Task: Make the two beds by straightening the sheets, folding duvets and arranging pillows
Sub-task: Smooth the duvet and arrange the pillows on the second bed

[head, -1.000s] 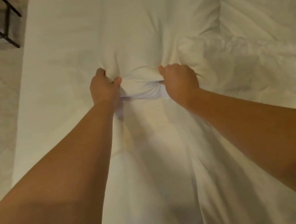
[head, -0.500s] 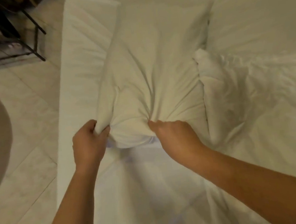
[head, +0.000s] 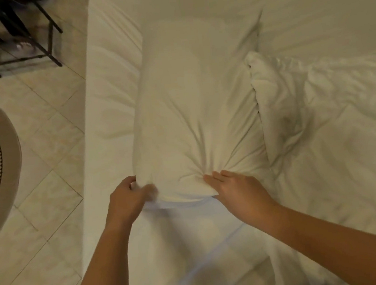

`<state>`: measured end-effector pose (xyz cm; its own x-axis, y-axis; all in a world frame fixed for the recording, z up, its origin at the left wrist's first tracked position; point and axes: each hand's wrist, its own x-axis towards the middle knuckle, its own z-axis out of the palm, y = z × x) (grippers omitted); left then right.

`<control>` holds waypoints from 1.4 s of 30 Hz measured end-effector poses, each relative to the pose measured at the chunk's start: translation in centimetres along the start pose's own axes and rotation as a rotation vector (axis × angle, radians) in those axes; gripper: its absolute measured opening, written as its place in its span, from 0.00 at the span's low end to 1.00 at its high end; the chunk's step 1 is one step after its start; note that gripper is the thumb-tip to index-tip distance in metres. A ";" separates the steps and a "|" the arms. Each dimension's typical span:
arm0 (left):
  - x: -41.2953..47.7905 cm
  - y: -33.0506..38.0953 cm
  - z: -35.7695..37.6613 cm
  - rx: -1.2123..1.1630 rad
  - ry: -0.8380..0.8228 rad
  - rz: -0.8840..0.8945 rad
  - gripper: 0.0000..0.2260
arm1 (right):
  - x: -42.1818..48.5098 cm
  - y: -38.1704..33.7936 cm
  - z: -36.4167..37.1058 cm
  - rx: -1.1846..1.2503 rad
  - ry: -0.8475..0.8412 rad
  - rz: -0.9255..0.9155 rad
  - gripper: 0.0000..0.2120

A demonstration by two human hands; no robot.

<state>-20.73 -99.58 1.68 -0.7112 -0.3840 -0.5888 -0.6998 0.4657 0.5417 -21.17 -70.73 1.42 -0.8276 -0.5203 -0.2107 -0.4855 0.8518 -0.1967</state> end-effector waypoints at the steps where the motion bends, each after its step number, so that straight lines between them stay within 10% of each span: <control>1: 0.5 0.4 0.0 -0.024 0.008 -0.004 0.14 | 0.1 0.0 -0.1 0.007 -0.008 0.000 0.24; 12: 8.5 9.0 -0.2 -0.100 0.137 0.239 0.34 | 7.1 6.9 -4.9 0.392 0.357 0.304 0.25; 20: 14.9 14.2 4.3 -0.216 0.064 0.232 0.42 | 16.2 14.5 -3.7 0.548 0.181 0.745 0.43; 28: 14.8 12.7 5.9 -0.089 0.214 0.260 0.36 | 16.1 12.7 -2.4 0.297 0.330 0.697 0.32; 38: 12.7 11.2 1.9 -0.071 0.477 0.399 0.21 | 17.9 11.7 -2.1 0.642 0.243 0.750 0.58; 42: 13.0 9.3 3.1 -0.134 0.344 0.294 0.25 | 17.9 12.1 -0.9 0.704 0.234 0.757 0.59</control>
<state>-36.30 -97.81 -2.80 -0.8452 -0.5039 -0.1781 -0.4520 0.4959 0.7415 -42.07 -69.67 -3.88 -0.9161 0.2193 -0.3358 0.3899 0.6830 -0.6176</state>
